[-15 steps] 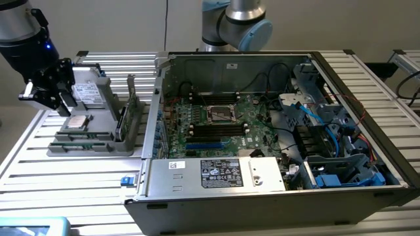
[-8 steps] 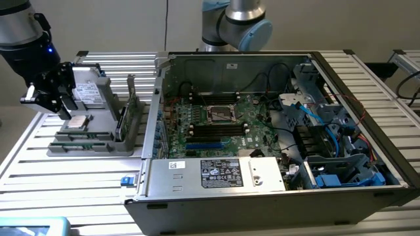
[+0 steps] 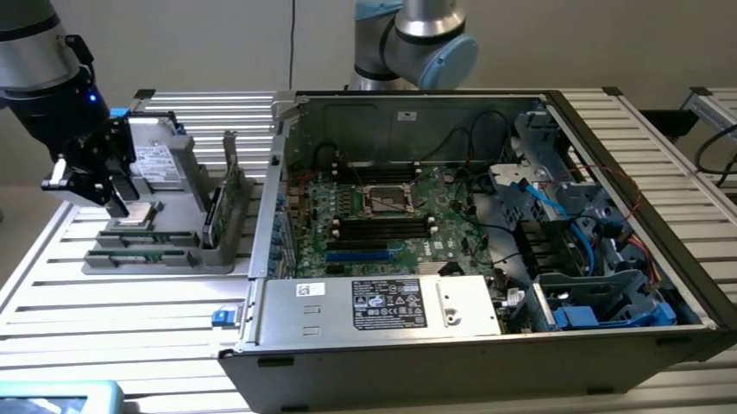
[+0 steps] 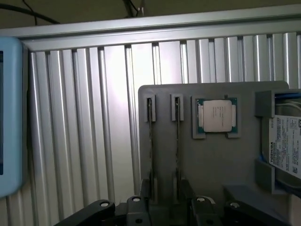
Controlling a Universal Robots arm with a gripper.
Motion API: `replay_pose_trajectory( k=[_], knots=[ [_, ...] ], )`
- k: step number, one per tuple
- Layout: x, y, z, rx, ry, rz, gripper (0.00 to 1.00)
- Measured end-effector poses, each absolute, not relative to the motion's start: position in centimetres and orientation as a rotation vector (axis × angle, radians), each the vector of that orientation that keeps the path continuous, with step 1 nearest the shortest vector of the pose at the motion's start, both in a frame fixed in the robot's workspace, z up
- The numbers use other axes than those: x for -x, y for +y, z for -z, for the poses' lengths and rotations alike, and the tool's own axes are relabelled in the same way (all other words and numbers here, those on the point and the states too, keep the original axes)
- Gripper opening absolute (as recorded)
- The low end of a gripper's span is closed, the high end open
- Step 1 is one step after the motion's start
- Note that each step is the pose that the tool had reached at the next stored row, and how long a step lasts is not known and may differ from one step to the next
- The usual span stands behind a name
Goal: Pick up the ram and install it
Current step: 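Pick up the ram and move it above insertion slot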
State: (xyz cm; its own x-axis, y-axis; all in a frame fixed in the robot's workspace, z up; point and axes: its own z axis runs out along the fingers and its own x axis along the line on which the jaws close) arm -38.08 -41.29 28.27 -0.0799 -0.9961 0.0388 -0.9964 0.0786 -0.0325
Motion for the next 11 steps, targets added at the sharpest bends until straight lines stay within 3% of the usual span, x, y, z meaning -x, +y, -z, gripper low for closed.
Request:
replay_pose_trajectory(
  k=[11],
  knots=[
    [38.0,-42.1,-26.3,-2.126,-2.302,-0.079,0.38]
  ],
)
